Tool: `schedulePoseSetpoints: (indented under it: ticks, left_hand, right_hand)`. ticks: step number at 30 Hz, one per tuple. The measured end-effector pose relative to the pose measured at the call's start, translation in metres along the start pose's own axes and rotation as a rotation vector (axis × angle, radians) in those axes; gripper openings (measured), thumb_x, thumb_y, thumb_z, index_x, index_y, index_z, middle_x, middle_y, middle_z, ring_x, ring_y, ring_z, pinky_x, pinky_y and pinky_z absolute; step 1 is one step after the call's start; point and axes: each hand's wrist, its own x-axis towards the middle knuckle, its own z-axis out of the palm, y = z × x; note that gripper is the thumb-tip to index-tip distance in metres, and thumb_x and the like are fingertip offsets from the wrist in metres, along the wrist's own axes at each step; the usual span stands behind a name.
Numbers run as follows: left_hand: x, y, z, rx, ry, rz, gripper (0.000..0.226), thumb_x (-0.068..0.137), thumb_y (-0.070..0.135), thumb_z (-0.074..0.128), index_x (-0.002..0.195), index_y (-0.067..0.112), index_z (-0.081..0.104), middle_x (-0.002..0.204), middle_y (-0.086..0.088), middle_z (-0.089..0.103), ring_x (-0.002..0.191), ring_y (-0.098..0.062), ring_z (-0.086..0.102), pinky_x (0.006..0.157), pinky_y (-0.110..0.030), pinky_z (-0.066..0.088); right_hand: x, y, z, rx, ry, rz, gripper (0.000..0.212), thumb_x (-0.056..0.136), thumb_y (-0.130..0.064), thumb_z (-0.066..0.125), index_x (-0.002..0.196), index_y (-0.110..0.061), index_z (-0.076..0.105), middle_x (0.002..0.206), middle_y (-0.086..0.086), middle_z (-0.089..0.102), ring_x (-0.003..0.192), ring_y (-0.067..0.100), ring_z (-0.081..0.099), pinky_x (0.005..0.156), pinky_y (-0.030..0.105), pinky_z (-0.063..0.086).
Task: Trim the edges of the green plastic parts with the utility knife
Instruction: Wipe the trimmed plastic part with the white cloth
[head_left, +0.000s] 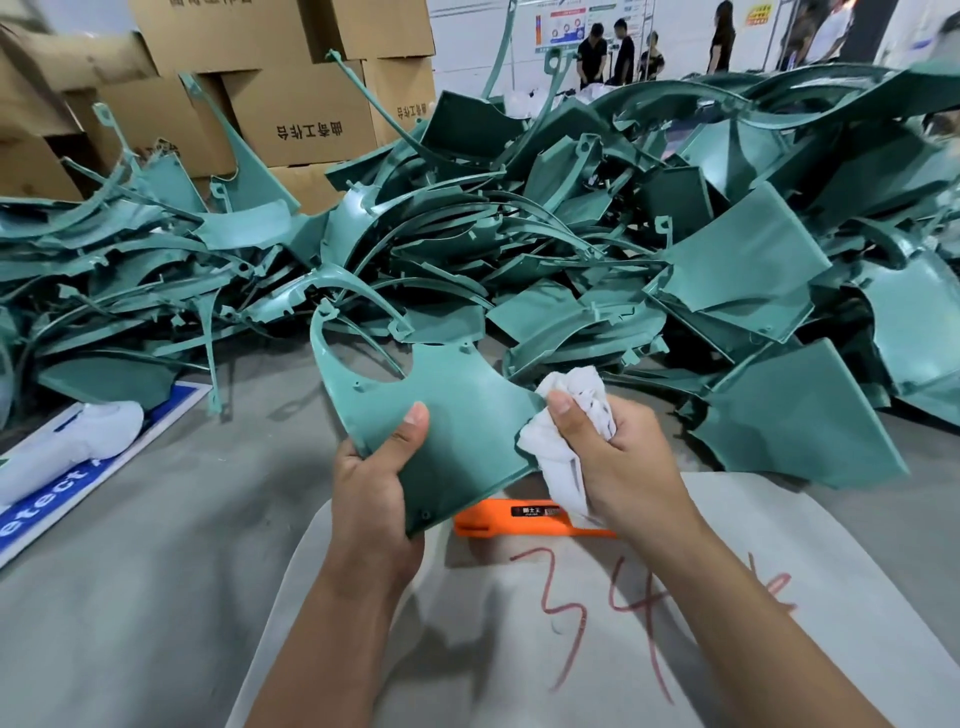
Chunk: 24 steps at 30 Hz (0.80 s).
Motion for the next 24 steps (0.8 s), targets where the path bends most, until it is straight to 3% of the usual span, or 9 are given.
schedulePoseSetpoints:
  ticks: [3,4,6,8,10,14,16,19,24]
  left_hand:
    - [0.002,0.001,-0.003,0.025,-0.012,0.008,0.057,0.069,0.021,0.079,0.123,0.009,0.067,0.112,-0.011,0.077,0.098,-0.03,0.076,0.071,-0.045,0.063]
    - [0.002,0.001,-0.003,0.034,-0.03,0.02,0.054,0.069,0.022,0.079,0.121,0.009,0.068,0.111,-0.011,0.077,0.098,-0.031,0.076,0.071,-0.044,0.063]
    - [0.002,-0.001,-0.003,0.053,-0.055,0.035,0.05,0.069,0.022,0.079,0.117,0.009,0.069,0.11,-0.011,0.077,0.098,-0.031,0.076,0.072,-0.043,0.063]
    - [0.001,-0.004,-0.004,0.058,-0.088,0.011,0.05,0.068,0.022,0.08,0.115,0.009,0.07,0.11,-0.012,0.078,0.096,-0.031,0.076,0.07,-0.041,0.063]
    - [0.002,-0.005,-0.005,0.057,-0.121,-0.029,0.05,0.066,0.02,0.082,0.114,0.009,0.071,0.109,-0.013,0.078,0.095,-0.031,0.077,0.068,-0.038,0.062]
    - [0.006,-0.005,-0.011,0.117,-0.223,-0.05,0.032,0.07,0.013,0.085,0.102,0.015,0.079,0.107,-0.012,0.078,0.094,-0.03,0.077,0.069,-0.038,0.062]
    - [0.004,-0.005,-0.012,0.207,-0.235,-0.077,0.036,0.064,0.015,0.088,0.099,0.017,0.078,0.101,-0.01,0.079,0.09,-0.029,0.078,0.069,-0.036,0.062]
    - [-0.002,-0.011,-0.009,0.276,-0.281,-0.106,0.044,0.067,0.019,0.087,0.107,0.008,0.074,0.104,-0.012,0.079,0.092,-0.031,0.077,0.074,-0.036,0.061]
    - [-0.003,-0.01,-0.002,0.115,-0.122,-0.002,0.028,0.07,0.02,0.083,0.097,0.018,0.078,0.099,-0.008,0.079,0.087,-0.026,0.078,0.068,-0.036,0.061]
  right_hand:
    - [-0.003,-0.001,-0.007,0.137,-0.257,0.058,0.034,0.101,-0.036,0.067,0.08,-0.012,0.056,0.06,-0.007,0.056,0.049,0.005,0.049,0.048,0.015,0.039]
    - [-0.005,-0.004,-0.01,0.166,-0.328,0.076,0.02,0.096,-0.03,0.071,0.09,-0.012,0.063,0.066,-0.008,0.063,0.053,0.004,0.056,0.05,0.015,0.044]
    - [-0.005,-0.008,-0.012,0.15,-0.374,0.065,0.02,0.088,-0.02,0.075,0.103,-0.009,0.066,0.076,-0.005,0.067,0.064,0.008,0.061,0.058,0.017,0.048]
    - [-0.005,-0.005,-0.012,0.197,-0.336,0.042,0.03,0.092,-0.013,0.076,0.09,0.007,0.054,0.061,0.009,0.048,0.049,0.018,0.043,0.048,0.021,0.041]
    - [-0.005,-0.003,-0.013,0.255,-0.339,0.023,0.043,0.099,-0.009,0.068,0.075,0.005,0.036,0.054,0.011,0.024,0.041,0.021,0.022,0.041,0.018,0.027]
    - [-0.001,0.001,-0.018,-0.114,-0.233,-0.122,0.047,0.096,-0.029,0.071,0.064,-0.02,0.038,0.056,-0.011,0.036,0.05,0.01,0.032,0.049,0.021,0.029]
    - [-0.001,0.001,-0.019,-0.348,-0.117,-0.237,0.047,0.094,-0.045,0.069,0.064,-0.024,0.039,0.057,-0.014,0.038,0.054,0.005,0.032,0.051,0.024,0.029]
    - [0.0,0.003,-0.017,-0.252,-0.014,-0.238,0.045,0.094,-0.046,0.067,0.064,-0.026,0.041,0.056,-0.014,0.038,0.051,0.009,0.033,0.052,0.027,0.034]
    - [0.001,0.003,-0.009,0.048,0.003,-0.115,0.043,0.097,-0.036,0.068,0.065,-0.019,0.046,0.058,-0.011,0.04,0.05,0.008,0.037,0.048,0.02,0.036]
